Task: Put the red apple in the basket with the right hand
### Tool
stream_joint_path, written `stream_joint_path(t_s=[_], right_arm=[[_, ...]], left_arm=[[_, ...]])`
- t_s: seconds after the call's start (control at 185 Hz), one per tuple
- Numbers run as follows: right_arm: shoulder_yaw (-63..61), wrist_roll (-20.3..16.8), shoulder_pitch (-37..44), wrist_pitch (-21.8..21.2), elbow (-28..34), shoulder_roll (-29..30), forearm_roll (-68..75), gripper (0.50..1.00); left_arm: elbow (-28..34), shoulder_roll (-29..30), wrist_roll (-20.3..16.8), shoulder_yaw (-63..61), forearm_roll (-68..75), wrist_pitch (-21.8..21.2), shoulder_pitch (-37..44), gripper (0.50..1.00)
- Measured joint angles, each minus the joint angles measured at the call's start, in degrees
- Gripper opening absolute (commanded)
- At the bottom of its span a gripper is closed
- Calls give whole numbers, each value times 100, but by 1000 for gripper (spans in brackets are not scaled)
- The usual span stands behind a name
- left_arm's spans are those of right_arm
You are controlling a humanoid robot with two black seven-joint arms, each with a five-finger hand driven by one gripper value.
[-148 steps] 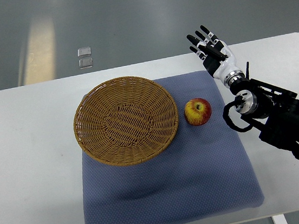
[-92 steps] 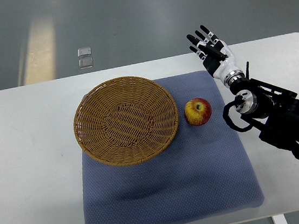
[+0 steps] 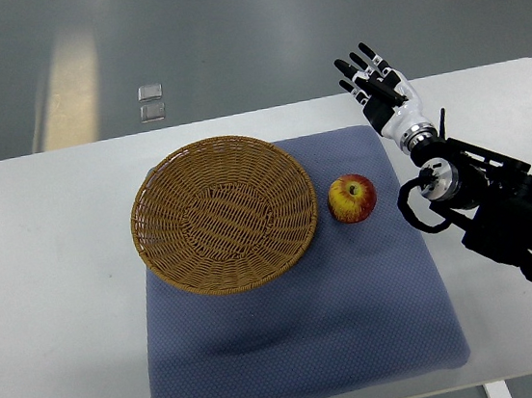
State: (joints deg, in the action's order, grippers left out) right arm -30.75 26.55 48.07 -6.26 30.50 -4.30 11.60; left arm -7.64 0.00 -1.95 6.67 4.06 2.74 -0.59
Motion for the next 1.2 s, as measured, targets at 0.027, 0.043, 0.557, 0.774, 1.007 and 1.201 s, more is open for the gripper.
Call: stream_joint_path(t_s=[0.027, 0.043, 0.557, 0.774, 1.007, 1.201], right_arm=[[0, 0, 2, 0, 0, 0, 0, 924], [0, 0, 6, 0, 0, 0, 0, 924], [-36, -40, 401, 37, -603, -10, 46, 924], [-41, -65, 520, 64, -780, 3, 89, 924], [-36, -72, 651, 218, -761, -96, 65, 924], [76, -79, 842, 175, -415, -537, -125, 924]], left_arm=[[4, 0, 1, 0, 0, 0, 0, 1000], [6, 0, 1, 0, 0, 0, 0, 1000], [13, 0, 2, 1, -2, -2, -1, 1000], [8, 0, 2, 1, -2, -2, -1, 1000], [8, 0, 2, 1, -2, -2, 2, 1000], [9, 0, 2, 1, -2, -2, -1, 1000]])
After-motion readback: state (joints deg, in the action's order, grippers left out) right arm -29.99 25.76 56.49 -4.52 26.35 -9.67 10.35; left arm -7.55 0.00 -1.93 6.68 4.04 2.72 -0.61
